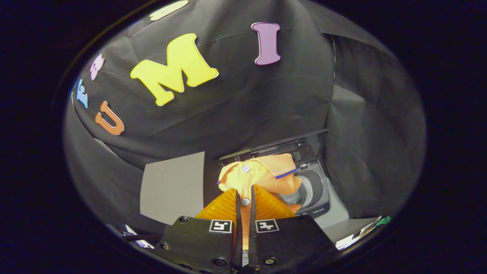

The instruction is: Put the clothes into the washing machine and then close the washing machine lid.

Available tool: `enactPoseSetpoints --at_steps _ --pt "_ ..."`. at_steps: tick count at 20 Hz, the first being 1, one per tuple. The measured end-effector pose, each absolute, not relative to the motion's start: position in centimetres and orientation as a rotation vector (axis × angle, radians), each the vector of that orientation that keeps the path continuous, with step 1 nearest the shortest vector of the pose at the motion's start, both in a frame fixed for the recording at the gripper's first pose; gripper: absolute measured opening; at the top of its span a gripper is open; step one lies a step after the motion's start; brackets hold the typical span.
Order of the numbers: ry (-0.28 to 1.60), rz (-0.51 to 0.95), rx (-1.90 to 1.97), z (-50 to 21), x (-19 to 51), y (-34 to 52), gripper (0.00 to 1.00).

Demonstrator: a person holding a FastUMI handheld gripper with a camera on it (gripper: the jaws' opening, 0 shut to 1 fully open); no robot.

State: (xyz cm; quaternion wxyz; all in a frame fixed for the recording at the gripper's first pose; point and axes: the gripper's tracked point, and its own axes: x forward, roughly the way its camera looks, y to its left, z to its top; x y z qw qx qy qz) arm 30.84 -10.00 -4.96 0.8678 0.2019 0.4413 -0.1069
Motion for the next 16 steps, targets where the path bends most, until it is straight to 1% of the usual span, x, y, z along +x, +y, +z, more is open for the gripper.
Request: enactPoseSetpoints --at_steps 6,16 --pt "0.957 -0.221 0.432 -7.8 30.7 -12.6 0.10" --pt "1.052 -0.238 0.418 -16.4 31.0 -14.9 0.10"
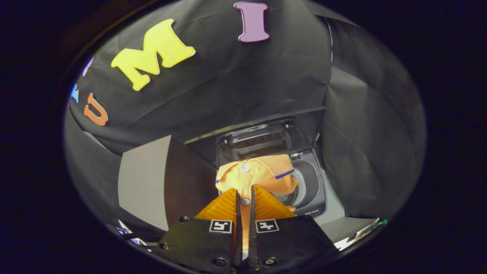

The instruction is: Put the clothes into the washing machine and then close the washing machine lid.

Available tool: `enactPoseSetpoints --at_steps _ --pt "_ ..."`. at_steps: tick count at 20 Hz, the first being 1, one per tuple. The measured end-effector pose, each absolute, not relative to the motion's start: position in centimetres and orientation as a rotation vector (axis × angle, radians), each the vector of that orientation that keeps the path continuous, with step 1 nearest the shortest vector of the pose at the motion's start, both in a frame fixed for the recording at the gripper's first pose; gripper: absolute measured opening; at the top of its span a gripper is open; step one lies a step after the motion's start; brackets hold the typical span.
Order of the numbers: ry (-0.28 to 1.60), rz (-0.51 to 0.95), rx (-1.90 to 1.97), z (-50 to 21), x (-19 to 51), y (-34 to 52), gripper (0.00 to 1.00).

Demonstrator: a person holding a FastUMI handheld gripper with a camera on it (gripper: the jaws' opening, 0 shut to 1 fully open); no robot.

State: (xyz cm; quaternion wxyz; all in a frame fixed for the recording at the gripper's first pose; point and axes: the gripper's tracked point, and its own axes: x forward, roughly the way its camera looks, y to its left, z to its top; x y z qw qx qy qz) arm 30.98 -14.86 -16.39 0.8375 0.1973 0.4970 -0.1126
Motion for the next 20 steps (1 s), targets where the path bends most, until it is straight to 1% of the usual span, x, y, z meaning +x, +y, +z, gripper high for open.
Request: enactPoseSetpoints --at_steps 7,20 --pt "1.153 -0.223 0.405 -23.4 30.5 -16.0 0.10" --pt "1.271 -0.221 0.358 -33.7 33.1 -17.2 0.10"
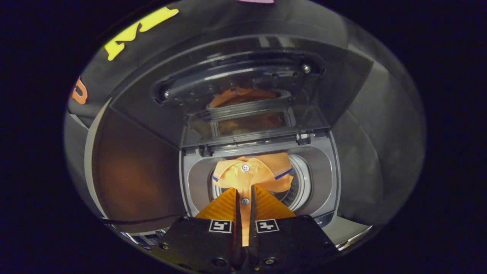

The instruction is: Put the clothes into the washing machine and then close the washing machine lid.

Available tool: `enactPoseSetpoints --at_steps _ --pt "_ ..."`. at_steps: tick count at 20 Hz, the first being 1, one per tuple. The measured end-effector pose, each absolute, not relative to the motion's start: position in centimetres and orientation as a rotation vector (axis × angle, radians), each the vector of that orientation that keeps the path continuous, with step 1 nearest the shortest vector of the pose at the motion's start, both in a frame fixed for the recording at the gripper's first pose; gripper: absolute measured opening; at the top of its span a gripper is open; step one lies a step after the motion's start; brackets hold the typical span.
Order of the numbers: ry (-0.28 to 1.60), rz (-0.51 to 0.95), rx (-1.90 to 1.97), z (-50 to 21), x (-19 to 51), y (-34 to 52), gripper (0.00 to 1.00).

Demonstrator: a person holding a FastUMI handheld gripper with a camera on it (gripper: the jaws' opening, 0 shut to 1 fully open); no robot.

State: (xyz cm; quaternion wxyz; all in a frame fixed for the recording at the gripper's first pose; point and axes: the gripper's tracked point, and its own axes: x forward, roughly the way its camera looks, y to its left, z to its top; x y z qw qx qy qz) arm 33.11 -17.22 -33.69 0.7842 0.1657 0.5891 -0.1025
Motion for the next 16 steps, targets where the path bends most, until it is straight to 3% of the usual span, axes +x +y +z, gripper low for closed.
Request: enactPoseSetpoints --at_steps 9,11,14,16 --pt "1.301 -0.202 0.428 -35.9 32.5 -17.2 0.20" --pt "1.286 -0.195 0.402 -35.3 32.5 -17.6 0.37" --pt "1.253 -0.182 0.366 -33.8 32.4 -17.6 0.80" --pt "1.232 -0.185 0.335 -33.1 32.1 -17.9 0.84"
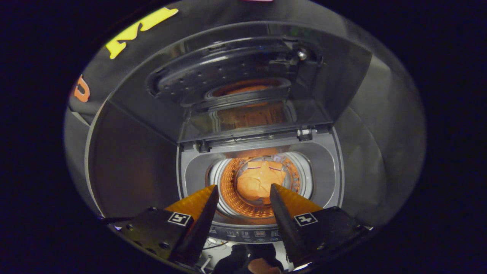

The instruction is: Put the clothes into the washing machine and then close the washing machine lid.

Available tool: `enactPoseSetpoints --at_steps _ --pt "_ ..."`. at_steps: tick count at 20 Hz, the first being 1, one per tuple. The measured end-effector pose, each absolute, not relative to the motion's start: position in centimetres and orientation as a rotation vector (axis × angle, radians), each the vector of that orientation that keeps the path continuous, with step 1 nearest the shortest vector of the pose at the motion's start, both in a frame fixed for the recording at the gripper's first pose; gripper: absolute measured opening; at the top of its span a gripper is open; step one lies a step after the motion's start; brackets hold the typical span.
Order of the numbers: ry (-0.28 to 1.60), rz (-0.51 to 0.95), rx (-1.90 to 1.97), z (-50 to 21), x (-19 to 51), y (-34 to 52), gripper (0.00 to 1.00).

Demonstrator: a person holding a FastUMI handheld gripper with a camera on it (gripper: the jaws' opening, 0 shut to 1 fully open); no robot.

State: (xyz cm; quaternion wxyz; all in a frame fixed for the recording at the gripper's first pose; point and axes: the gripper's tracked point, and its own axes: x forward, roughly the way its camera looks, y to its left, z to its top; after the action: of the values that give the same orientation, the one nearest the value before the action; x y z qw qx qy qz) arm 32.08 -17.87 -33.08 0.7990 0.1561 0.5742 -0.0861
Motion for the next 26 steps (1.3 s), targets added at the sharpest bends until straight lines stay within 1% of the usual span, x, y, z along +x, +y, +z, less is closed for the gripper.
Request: enactPoseSetpoints --at_steps 5,11,17,21,26 --pt "1.149 -0.170 0.270 -30.1 30.8 -16.7 0.84" --pt "0.967 -0.180 0.198 -24.7 28.4 -15.4 0.84" --pt "0.750 -0.230 0.118 -17.4 24.2 -14.4 0.84" --pt "0.673 -0.244 0.116 -14.9 20.4 -12.4 0.84" --pt "0.552 -0.308 0.070 -11.8 15.9 -10.9 0.84"
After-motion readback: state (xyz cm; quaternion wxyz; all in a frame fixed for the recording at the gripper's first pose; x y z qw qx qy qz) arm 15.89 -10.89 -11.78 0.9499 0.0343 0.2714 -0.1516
